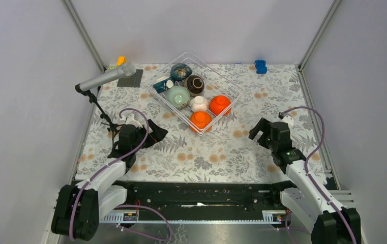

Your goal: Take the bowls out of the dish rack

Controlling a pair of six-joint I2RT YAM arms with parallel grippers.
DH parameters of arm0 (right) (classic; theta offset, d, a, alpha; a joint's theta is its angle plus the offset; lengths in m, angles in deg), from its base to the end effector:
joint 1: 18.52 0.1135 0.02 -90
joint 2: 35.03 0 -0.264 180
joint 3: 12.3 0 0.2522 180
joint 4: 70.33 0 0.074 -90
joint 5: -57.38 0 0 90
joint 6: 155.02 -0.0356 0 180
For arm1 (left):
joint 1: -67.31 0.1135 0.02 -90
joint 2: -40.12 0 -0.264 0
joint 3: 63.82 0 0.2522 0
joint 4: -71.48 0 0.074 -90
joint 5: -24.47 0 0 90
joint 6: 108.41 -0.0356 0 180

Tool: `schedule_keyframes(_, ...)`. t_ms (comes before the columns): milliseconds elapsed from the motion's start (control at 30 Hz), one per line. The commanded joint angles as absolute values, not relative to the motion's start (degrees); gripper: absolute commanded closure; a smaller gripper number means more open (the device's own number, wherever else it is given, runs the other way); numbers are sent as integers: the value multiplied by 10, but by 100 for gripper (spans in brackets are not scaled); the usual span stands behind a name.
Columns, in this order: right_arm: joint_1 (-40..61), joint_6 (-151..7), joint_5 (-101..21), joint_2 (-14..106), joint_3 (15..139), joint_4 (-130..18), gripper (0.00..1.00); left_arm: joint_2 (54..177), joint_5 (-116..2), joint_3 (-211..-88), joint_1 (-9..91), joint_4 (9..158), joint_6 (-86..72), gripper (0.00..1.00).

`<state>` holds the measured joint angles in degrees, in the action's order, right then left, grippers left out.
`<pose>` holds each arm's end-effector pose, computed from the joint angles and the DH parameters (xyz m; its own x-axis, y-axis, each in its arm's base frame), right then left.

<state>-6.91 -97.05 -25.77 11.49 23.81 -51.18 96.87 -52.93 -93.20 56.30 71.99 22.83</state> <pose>0.1786 0.0324 0.2055 -0.4618 0.4427 -0.7686 0.1731 0.8949 0.4114 0.1903 -0.0449 0.1675 -0.5928 -0.5401 -0.5974 -0.0201 0.7515 -0.6594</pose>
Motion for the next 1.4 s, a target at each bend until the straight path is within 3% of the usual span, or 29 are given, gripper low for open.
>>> schedule_keyframes(0, -67, -994, -199, 130, 294, -475, 0, 962, -520, -945, 564, 699, 205, 1)
schedule_keyframes(333, -67, -922, -227, 142, 332, -477, 0, 952, -433, -910, 564, 607, 178, 1)
schedule_keyframes(567, -67, -882, -361, 147, 361, -511, 0, 961, -366, -892, 560, 550, 177, 1)
schedule_keyframes(833, -55, -891, -449, 278, 453, -518, 0, 948, -361, -882, 554, 527, 177, 1)
schedule_keyframes(1200, 27, -1063, -214, 405, 570, -475, 0, 872, -395, -863, 554, 543, 172, 1)
schedule_keyframes(1367, 59, -1129, -68, 448, 643, -372, 0, 818, -436, -856, 554, 579, 169, 1)
